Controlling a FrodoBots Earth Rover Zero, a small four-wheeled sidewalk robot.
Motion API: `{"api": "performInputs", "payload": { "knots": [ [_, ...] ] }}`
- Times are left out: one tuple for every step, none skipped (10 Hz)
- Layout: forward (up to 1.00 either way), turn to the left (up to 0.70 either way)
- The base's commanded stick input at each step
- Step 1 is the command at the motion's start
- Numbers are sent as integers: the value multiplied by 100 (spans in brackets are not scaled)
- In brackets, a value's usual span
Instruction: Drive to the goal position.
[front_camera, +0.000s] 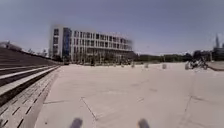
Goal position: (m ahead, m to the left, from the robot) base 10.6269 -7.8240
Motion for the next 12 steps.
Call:
{"api": "performInputs", "payload": {
  "knots": [
    [100, -40],
    [100, -40],
    [100, -40],
    [100, 0],
    [100, 0],
    [100, 0],
    [100, 0],
    [100, 0],
    [100, 0],
    [100, 0],
    [100, 0],
    [100, 0]
  ]
}}
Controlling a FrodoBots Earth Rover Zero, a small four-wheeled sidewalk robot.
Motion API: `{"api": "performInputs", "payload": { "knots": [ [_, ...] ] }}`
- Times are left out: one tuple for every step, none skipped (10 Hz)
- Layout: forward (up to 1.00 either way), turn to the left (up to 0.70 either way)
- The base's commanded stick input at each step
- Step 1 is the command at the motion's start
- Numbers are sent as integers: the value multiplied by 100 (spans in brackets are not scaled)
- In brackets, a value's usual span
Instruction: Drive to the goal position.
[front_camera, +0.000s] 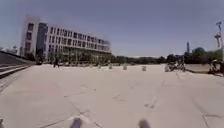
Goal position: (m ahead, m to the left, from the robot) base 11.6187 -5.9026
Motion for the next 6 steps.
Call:
{"api": "performInputs", "payload": {
  "knots": [
    [100, 0],
    [100, 0],
    [100, 0],
    [100, 0],
    [100, 0],
    [100, 0]
  ]
}}
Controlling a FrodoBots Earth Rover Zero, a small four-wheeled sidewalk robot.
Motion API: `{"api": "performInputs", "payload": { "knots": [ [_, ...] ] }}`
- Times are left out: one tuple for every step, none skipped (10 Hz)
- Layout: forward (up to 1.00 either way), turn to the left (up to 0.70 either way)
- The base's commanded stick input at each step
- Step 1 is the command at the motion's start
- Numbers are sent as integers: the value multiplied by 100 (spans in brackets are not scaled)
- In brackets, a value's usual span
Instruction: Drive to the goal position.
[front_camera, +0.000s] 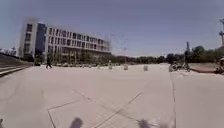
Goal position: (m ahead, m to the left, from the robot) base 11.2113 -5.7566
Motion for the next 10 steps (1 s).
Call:
{"api": "performInputs", "payload": {
  "knots": [
    [100, 0],
    [100, 0],
    [100, 0],
    [100, 0],
    [100, 0],
    [100, 0],
    [100, 0],
    [100, 0],
    [100, 0],
    [100, 0]
  ]
}}
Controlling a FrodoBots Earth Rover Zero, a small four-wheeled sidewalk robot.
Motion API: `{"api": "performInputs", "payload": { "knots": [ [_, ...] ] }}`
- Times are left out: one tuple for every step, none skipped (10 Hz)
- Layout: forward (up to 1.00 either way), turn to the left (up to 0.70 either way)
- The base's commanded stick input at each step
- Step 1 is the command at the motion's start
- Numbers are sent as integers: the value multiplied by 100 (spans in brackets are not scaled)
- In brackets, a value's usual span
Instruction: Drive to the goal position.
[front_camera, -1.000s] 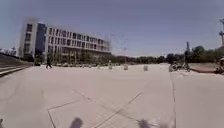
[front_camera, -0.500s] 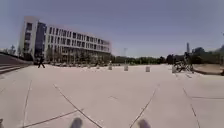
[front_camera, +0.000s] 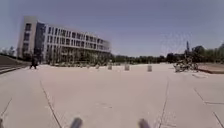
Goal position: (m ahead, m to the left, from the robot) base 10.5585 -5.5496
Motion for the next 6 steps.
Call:
{"api": "performInputs", "payload": {
  "knots": [
    [100, 0],
    [100, 0],
    [100, 0],
    [100, 0],
    [100, 0],
    [100, 0]
  ]
}}
